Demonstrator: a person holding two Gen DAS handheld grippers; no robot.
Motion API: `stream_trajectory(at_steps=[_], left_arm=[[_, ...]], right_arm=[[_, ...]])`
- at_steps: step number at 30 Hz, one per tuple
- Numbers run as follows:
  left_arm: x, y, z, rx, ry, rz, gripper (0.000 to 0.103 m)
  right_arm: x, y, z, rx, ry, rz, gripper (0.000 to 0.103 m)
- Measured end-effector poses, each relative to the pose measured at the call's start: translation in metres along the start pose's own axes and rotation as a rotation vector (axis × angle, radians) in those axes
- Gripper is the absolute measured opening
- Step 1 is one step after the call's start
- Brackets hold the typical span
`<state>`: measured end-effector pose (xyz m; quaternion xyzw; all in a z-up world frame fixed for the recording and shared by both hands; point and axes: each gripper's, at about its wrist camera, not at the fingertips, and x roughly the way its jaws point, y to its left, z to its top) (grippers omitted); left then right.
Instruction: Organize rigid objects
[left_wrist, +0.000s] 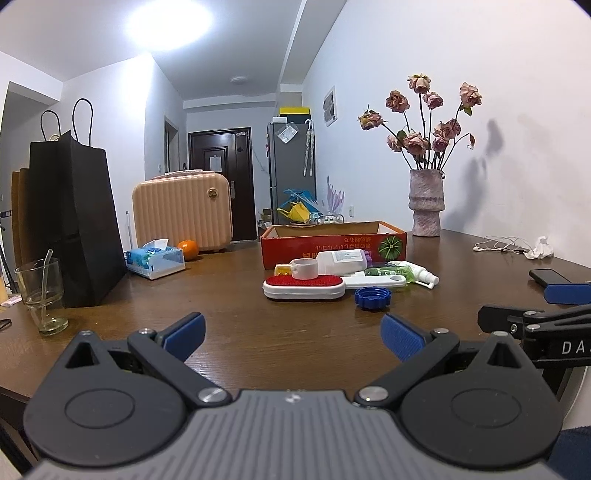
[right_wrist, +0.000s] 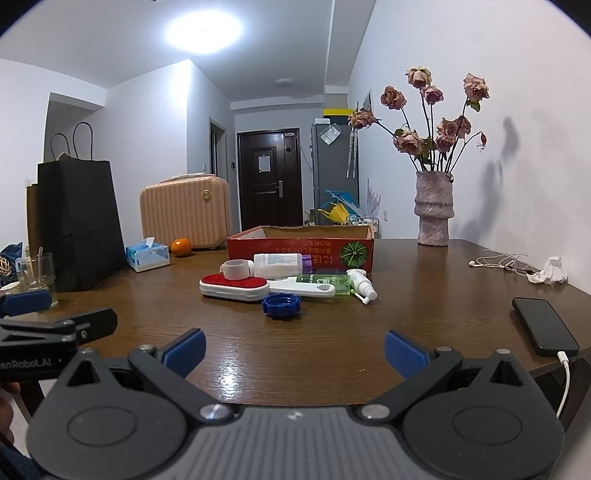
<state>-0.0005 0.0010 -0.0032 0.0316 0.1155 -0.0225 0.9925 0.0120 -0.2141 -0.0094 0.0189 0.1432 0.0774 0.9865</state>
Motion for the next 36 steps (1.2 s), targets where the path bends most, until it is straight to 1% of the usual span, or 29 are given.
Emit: stream_trajectory(at_steps=[36], left_arm=[[-0.0015,-0.0022,-0.0003,0.013,-0.005,-0.011,0.103]], right_arm=[[0.0015,-0.0015,-0.0005,0.012,0.002,-0.006,0.103]])
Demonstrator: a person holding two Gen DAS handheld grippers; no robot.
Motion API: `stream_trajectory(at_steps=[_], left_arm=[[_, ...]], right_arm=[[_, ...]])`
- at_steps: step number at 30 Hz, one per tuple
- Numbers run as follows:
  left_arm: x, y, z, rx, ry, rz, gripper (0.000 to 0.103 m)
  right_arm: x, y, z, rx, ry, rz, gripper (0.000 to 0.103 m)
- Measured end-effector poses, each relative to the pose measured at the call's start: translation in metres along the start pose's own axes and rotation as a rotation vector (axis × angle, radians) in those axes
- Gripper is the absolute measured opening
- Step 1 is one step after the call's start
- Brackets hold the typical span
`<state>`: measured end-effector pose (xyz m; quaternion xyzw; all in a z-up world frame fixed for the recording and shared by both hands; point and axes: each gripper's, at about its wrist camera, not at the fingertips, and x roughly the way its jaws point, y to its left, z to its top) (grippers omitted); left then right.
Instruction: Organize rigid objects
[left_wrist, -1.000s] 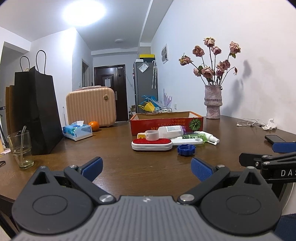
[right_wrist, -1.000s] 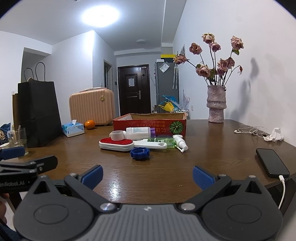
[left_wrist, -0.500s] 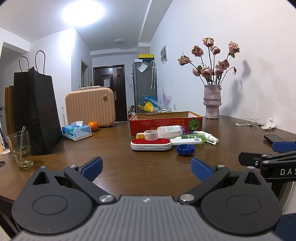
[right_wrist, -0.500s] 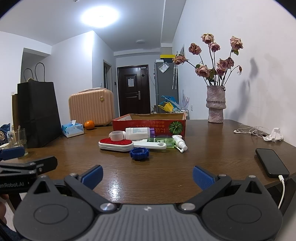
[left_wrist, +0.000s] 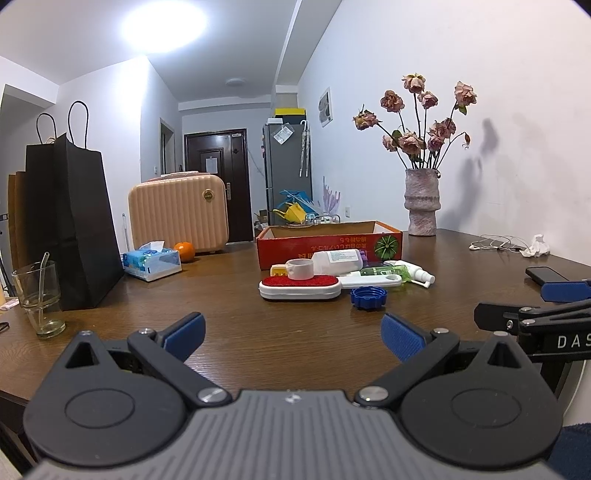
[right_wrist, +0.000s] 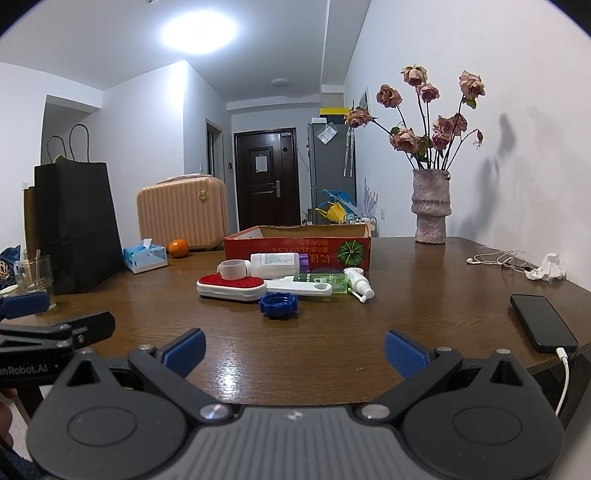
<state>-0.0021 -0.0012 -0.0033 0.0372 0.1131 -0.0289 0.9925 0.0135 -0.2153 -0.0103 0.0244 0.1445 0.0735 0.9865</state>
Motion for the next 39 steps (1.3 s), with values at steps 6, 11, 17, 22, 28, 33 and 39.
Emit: stream_trajectory(at_steps=[6,11,17,22,28,33,39], left_arm=[[0.0,0.0,0.0,0.001,0.0,-0.001,0.103],[0.001,0.0,0.0,0.006,-0.002,-0.001,0.103],[0.002,-0.002,-0.003,0.008,0.01,-0.013,0.103],[0.009,-0.001,-0.002,0.022,-0.006,-0.021,0.103],[0.061,0.003,0.011,0.039,0.016,0.004,0.103],[0.11,0.006,0.021,-0.003,0.091,-0.01,0.103],[0.155,0.001,0.028,0.042,0.152,0.0,0.103]], right_arm=[[0.0,0.0,0.0,-0.001,-0.001,0.0,0.103],[0.001,-0.001,0.0,0.003,0.001,-0.001,0.103],[0.004,-0.002,0.0,0.007,0.013,0.0,0.103],[0.018,-0.002,0.004,-0.012,0.02,0.018,0.103],[0.073,-0.017,0.023,0.015,0.04,-0.021,0.103],[0.118,-0.026,0.033,-0.039,0.097,-0.022,0.102],[0.159,-0.024,0.041,-0.084,0.177,0.081,0.09]])
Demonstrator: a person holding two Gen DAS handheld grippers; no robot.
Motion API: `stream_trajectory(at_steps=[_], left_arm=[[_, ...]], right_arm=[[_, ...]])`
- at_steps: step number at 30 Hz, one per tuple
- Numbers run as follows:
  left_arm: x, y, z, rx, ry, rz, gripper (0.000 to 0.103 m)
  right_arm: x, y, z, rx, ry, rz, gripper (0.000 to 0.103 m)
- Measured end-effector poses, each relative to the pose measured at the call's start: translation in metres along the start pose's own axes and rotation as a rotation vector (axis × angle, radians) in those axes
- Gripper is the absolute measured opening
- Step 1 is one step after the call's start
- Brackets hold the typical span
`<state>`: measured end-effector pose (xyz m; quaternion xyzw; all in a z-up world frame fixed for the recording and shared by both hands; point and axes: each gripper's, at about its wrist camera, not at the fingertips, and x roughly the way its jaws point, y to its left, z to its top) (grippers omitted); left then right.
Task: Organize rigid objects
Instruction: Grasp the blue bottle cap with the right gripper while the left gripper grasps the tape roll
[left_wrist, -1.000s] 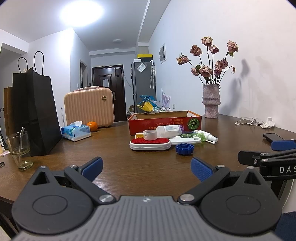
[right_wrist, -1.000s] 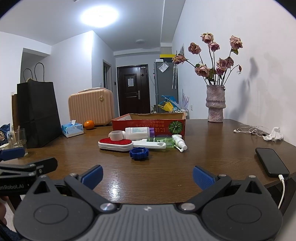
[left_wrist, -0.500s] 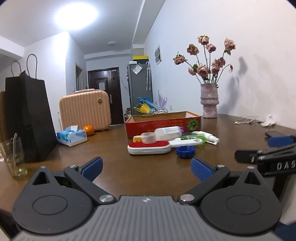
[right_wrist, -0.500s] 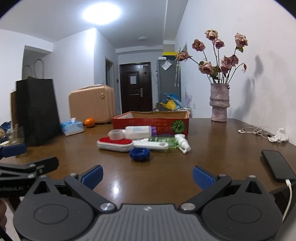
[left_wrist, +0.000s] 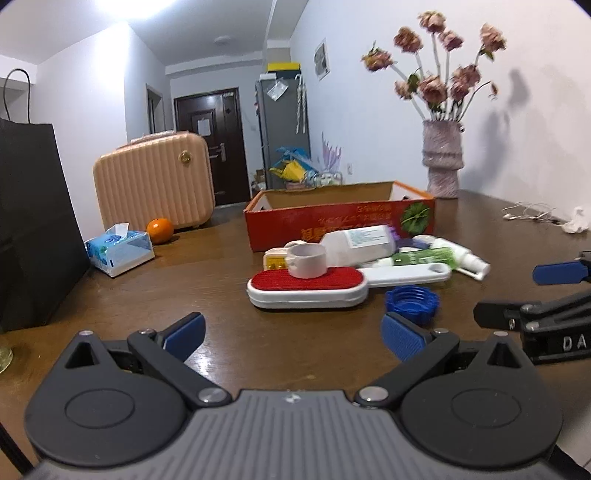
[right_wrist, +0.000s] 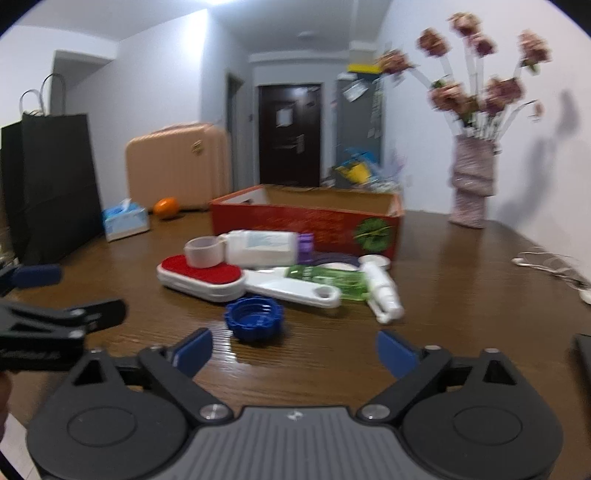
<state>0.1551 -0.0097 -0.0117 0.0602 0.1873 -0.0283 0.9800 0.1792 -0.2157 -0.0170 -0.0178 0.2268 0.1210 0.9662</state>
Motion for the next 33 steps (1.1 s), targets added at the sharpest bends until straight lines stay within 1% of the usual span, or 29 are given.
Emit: stream_trajectory(at_steps=[3,4,6,7,9,10,12,13,14,15,16,18,20,22,24,26,30,33], left_arm=[[0.023,0.01,0.01,-0.02,0.037,-0.003,0.103],[0.032,0.013,0.015,-0.026,0.047,-0.015,0.103],[0.049,0.016,0.026,-0.024,0.05,-0.038,0.103],[0.059,0.016,0.031,-0.015,0.046,-0.043,0.102],[0.082,0.013,0.041,0.007,0.05,-0.036,0.096],[0.091,0.011,0.045,0.013,0.053,-0.042,0.095],[0.11,0.008,0.053,0.016,0.069,-0.073,0.092],[0.121,0.005,0.056,0.013,0.083,-0.098,0.091],[0.129,0.003,0.058,0.014,0.098,-0.115,0.085],[0.138,0.0,0.059,0.017,0.117,-0.112,0.077],[0.145,-0.002,0.059,0.021,0.13,-0.107,0.073],[0.154,-0.003,0.057,0.016,0.152,-0.102,0.056],[0.162,-0.003,0.055,0.004,0.175,-0.107,0.044],[0.163,-0.002,0.053,-0.006,0.168,-0.111,0.044],[0.16,-0.002,0.053,-0.002,0.164,-0.098,0.044],[0.152,-0.001,0.054,-0.003,0.154,-0.093,0.044],[0.119,-0.001,0.059,-0.002,0.118,-0.079,0.044],[0.085,0.0,0.056,-0.043,0.107,-0.056,0.044]], right_arm=[[0.024,0.005,0.008,-0.03,0.032,0.056,0.085],[0.033,0.007,0.011,-0.034,0.045,0.075,0.084],[0.051,0.01,0.015,-0.036,0.075,0.107,0.077],[0.058,0.011,0.018,-0.04,0.086,0.116,0.076],[0.073,0.013,0.023,-0.047,0.105,0.117,0.072],[0.078,0.013,0.025,-0.046,0.114,0.118,0.071],[0.088,0.012,0.028,-0.044,0.135,0.121,0.065],[0.091,0.012,0.029,-0.042,0.148,0.122,0.064],[0.093,0.011,0.028,-0.036,0.156,0.126,0.061],[0.094,0.01,0.028,-0.026,0.161,0.134,0.056],[0.095,0.009,0.027,-0.018,0.17,0.143,0.053],[0.096,0.008,0.026,-0.013,0.17,0.152,0.053],[0.096,0.008,0.026,-0.015,0.169,0.158,0.053],[0.095,0.009,0.025,-0.018,0.169,0.17,0.053],[0.094,0.012,0.025,-0.034,0.167,0.17,0.053],[0.087,0.015,0.024,-0.056,0.132,0.15,0.053],[0.064,0.013,0.025,-0.067,0.079,0.13,0.053],[0.04,0.008,0.026,-0.061,0.044,0.109,0.053]])
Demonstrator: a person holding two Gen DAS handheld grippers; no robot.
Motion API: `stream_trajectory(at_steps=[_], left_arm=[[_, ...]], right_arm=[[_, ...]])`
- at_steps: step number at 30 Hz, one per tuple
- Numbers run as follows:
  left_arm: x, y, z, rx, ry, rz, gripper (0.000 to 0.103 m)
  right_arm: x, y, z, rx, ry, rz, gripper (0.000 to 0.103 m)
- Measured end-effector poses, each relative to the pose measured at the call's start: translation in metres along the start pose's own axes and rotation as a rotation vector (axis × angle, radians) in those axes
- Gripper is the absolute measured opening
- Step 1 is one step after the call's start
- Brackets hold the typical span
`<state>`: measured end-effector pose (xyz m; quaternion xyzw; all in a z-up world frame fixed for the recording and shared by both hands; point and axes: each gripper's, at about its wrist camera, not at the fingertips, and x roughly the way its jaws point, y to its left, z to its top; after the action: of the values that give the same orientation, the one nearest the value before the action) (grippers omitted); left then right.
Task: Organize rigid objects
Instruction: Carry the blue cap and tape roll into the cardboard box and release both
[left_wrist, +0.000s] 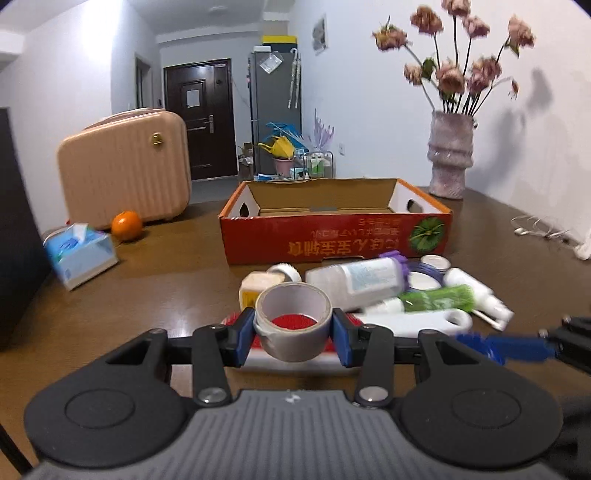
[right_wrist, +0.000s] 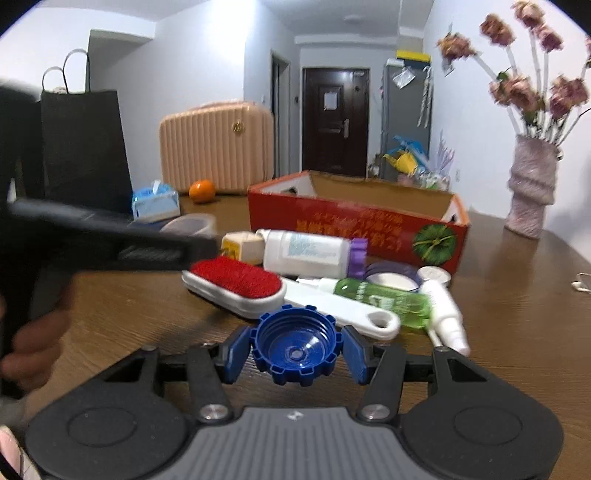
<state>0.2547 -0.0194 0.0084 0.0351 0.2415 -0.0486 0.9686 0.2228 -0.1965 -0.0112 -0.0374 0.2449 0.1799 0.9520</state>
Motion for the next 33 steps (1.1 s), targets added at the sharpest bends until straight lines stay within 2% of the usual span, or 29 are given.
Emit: stream_trajectory(at_steps=[7,13,17,21,25,27,30,33], left_arm=[[-0.084,-0.003,-0.027,-0.071,-0.071,0.002,0.044],[-0.128,-0.009,-0.038,-0.068,-0.13,0.009,0.044],[-0.14,-0.008,-0.04,-0.069,-0.157,0.006,0.044],[-0.14,-0.005,-0.035,-0.055,-0.176,0.004,0.044],[-0.126,-0.002,-0.02,-0.045,-0.216,0.012,0.044],[-0.108,-0.003,-0.008,-0.031,-0.22,0.048,0.044],[-0.078,0.004,0.016,-0.029,-0.226,0.039,0.044],[-0.035,0.013,0.057,-0.018,-0.231,0.043,0.044]], right_arm=[[-0.061,0.01,-0.011,-0.059,-0.09,-0.111,0.053],[-0.098,0.013,-0.018,-0.033,-0.161,-0.126,0.053],[-0.112,0.011,-0.02,-0.004,-0.21,-0.153,0.053],[-0.113,0.005,-0.014,0.01,-0.227,-0.168,0.053],[-0.097,-0.007,0.006,0.014,-0.222,-0.15,0.053],[-0.085,-0.016,0.021,0.017,-0.219,-0.141,0.053],[-0.058,-0.035,0.049,0.047,-0.208,-0.112,0.053],[-0.018,-0.061,0.085,0.086,-0.21,-0.084,0.053]])
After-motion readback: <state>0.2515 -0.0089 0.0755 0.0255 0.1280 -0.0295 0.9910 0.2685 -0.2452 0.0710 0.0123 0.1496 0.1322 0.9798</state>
